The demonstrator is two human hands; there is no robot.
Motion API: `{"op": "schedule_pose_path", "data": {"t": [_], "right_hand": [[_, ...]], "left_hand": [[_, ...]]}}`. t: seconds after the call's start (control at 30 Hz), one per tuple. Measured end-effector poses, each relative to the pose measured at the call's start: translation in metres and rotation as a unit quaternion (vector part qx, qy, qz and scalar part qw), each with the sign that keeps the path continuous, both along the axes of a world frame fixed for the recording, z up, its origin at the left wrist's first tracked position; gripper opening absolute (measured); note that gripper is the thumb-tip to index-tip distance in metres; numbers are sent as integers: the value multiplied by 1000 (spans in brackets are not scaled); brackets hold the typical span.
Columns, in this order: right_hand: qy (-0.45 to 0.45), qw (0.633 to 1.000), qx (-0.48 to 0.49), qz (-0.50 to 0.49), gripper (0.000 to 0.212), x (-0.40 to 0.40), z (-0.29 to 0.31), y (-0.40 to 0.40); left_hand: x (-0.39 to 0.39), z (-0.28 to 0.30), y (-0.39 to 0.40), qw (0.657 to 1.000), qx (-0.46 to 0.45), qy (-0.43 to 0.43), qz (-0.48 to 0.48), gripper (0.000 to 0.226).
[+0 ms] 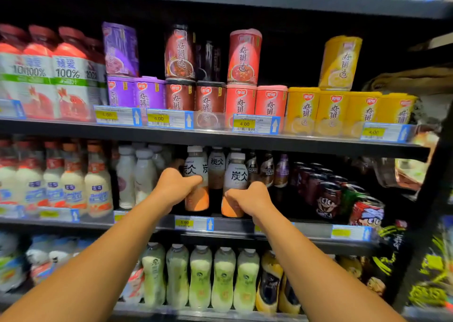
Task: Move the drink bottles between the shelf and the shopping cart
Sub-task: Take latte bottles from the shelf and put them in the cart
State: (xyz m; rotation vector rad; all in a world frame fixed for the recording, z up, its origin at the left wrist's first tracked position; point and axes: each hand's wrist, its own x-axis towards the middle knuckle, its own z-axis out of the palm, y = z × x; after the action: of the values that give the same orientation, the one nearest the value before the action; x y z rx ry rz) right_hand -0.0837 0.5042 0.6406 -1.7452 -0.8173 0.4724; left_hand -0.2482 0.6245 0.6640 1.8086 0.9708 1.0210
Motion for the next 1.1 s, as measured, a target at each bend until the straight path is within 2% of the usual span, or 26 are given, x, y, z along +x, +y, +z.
{"op": "schedule_pose_path", "data": {"t": [0.07, 0.23, 0.33, 0.4, 0.5, 0.63, 0.73, 0.8, 0.9, 1.1], "right_hand": [[-19, 1000, 0, -12, 18, 1, -8, 5], [-58, 998, -19, -17, 31, 3, -10, 10], [-88, 995, -34, -19, 35, 2, -9, 12], [-113, 992, -50, -19, 38, 1, -9, 12], [-146, 987, -61, -18, 40, -1, -8, 11], [-172, 983, -68, -19, 45, -2, -4, 2], [-189, 979, -61, -37, 47, -3, -1, -3], [-199, 977, -65, -47, 48, -3, -2, -2], [-220, 971, -77, -56, 43, -6, -3, 2], [-228, 969, -81, -53, 60, -9, -1, 17]], "left_hand": [[-1, -7, 1, 999, 35, 20, 2, 26], [-4, -17, 1, 994, 86, 63, -9, 19], [-5, -19, 1, 991, 83, 106, -27, 31], [-5, -18, 1, 988, 84, 121, -34, 53], [-6, -19, 4, 988, 89, 121, -48, 35], [-6, -23, 8, 988, 84, 117, -51, 40], [-2, -26, -1, 986, 109, 127, 27, 43], [2, -28, -10, 969, 160, 167, 84, 57], [10, -32, -14, 950, 196, 218, 112, 67], [14, -26, -2, 960, 168, 207, 80, 43]]}}
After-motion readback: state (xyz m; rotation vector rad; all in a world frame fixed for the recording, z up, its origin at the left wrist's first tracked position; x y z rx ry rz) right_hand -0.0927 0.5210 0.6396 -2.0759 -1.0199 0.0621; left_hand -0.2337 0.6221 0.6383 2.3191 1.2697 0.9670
